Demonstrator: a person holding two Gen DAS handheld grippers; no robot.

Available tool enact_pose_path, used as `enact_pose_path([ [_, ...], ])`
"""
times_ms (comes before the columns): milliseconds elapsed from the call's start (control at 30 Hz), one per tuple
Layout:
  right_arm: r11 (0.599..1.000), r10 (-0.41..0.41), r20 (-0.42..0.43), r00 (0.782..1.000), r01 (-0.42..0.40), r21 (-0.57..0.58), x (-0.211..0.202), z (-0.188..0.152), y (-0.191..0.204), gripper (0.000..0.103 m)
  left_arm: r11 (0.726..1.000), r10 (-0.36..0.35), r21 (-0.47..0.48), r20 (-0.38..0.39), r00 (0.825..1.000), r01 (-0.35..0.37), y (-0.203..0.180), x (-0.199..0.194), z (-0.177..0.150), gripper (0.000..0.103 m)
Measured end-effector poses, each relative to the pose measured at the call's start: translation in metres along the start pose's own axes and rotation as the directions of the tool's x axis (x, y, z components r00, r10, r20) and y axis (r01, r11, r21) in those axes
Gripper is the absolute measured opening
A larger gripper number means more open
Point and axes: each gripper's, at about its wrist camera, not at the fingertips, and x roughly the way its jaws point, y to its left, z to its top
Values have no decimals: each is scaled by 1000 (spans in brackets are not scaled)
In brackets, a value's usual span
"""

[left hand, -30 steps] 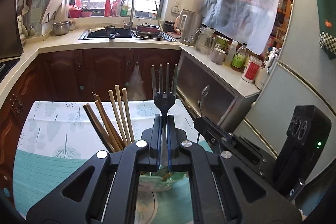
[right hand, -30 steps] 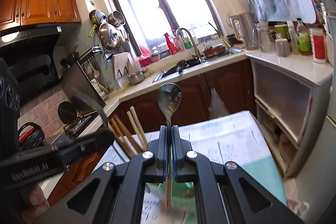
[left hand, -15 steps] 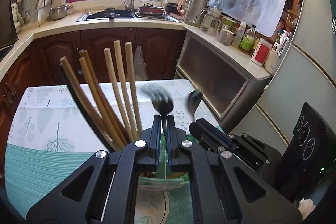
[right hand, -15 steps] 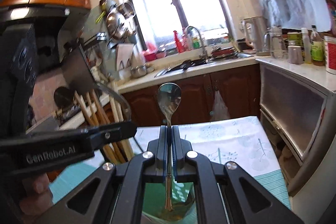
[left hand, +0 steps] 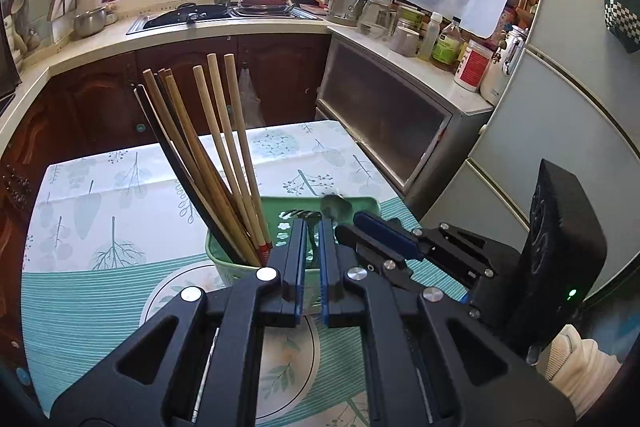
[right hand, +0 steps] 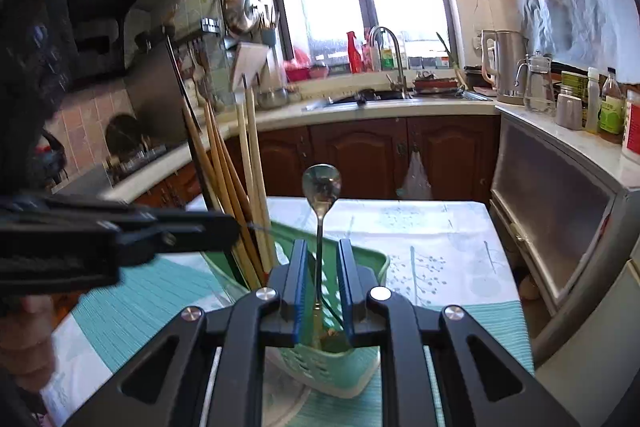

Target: Organize utensils

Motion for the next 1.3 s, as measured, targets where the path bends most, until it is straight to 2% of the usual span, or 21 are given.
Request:
enact_pose_path([
  [233, 1000, -4, -91, 996, 4, 4, 9, -5, -2, 15, 997, -39, -68, -24, 999, 37, 13, -10, 5, 3],
  [433, 1000, 21, -92, 996, -19, 18, -3, -4, -3, 15, 997, -48, -64, -21, 999, 46, 15, -36, -5, 5],
  [467, 999, 26, -95, 995, -25, 21, -5, -3, -2, 15, 997, -43, -59, -25, 999, 42, 14, -41, -9, 10],
  [533, 999, 34, -110, 993, -31, 33, -12, -5, 1, 15, 998, -27, -56, -27, 999, 25, 13, -51, -19, 27],
  [600, 999, 34, -137, 990, -28, 45, -17, -6, 6, 15, 998, -5, -61, -21, 1000, 3, 13, -64, -33, 57],
  [767, 994, 35, -199, 979, -14, 105, -33, -15, 15, 15, 996, 51, -73, -14, 999, -52, 13, -94, -74, 64],
  [900, 988, 30, -250, 968, 9, 153, -47, -26, 25, 15, 981, 165, -95, -36, 986, -168, 14, -113, -101, 72],
  [933, 987, 28, -263, 964, 15, 161, -49, -29, 27, 17, 974, 199, -103, -42, 979, -202, 14, -118, -108, 72],
  [1000, 983, 16, -294, 956, 39, 181, -57, -34, 33, 30, 959, 254, -116, -61, 965, -260, 13, -125, -118, 76],
  [1033, 981, 12, -299, 954, 47, 189, -60, -36, 35, 33, 952, 272, -124, -74, 959, -280, 14, -129, -124, 77],
  [1200, 977, -21, -310, 951, 86, 196, -87, -38, 53, 51, 933, 305, -172, -85, 948, -316, 16, -153, -145, 82],
  [1300, 974, -32, -314, 949, 99, 203, -103, -34, 63, 61, 907, 358, -203, -93, 929, -370, 20, -167, -151, 87],
])
